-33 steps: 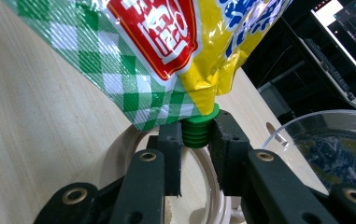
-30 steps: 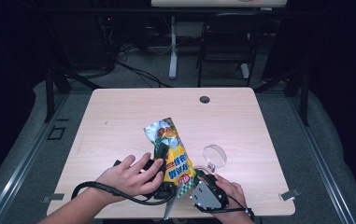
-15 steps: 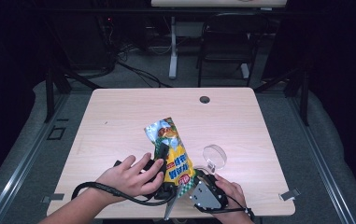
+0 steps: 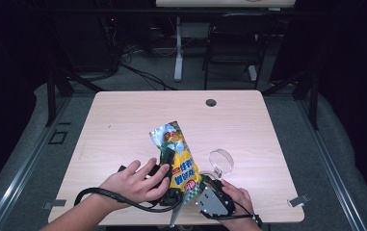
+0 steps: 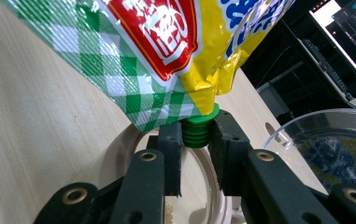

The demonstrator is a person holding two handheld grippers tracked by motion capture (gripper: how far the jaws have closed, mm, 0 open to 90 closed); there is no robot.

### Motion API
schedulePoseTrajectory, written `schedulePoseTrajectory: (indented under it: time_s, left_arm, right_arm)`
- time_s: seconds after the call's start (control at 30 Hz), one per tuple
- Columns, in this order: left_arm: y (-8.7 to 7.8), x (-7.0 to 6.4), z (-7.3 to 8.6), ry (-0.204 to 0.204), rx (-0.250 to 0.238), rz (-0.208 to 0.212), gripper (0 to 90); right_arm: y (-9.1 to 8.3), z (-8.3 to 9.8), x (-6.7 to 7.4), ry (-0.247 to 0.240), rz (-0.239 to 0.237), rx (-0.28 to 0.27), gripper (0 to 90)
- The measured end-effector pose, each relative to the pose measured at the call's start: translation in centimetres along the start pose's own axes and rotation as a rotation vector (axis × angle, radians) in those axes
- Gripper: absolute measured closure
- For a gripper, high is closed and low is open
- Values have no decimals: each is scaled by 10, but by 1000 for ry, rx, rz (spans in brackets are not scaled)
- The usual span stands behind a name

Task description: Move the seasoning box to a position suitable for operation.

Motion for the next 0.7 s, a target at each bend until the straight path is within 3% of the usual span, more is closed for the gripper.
schedulePoseTrajectory:
  time_s: [0.7]
  left_arm:
    - [0,1,-2,9,-11,-1,826]
  right_arm:
    - [1,2,0,3,-1,11,751]
Point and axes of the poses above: each handheld gripper's, and its own axes: y roughly forward along the jaws, z roughly out of its underside, x roughly to its left, the point moved 5 cm from there along y, roughly forward along the jaws, and after that the axes turned 8 degrees about x, right-handed, at the moved point
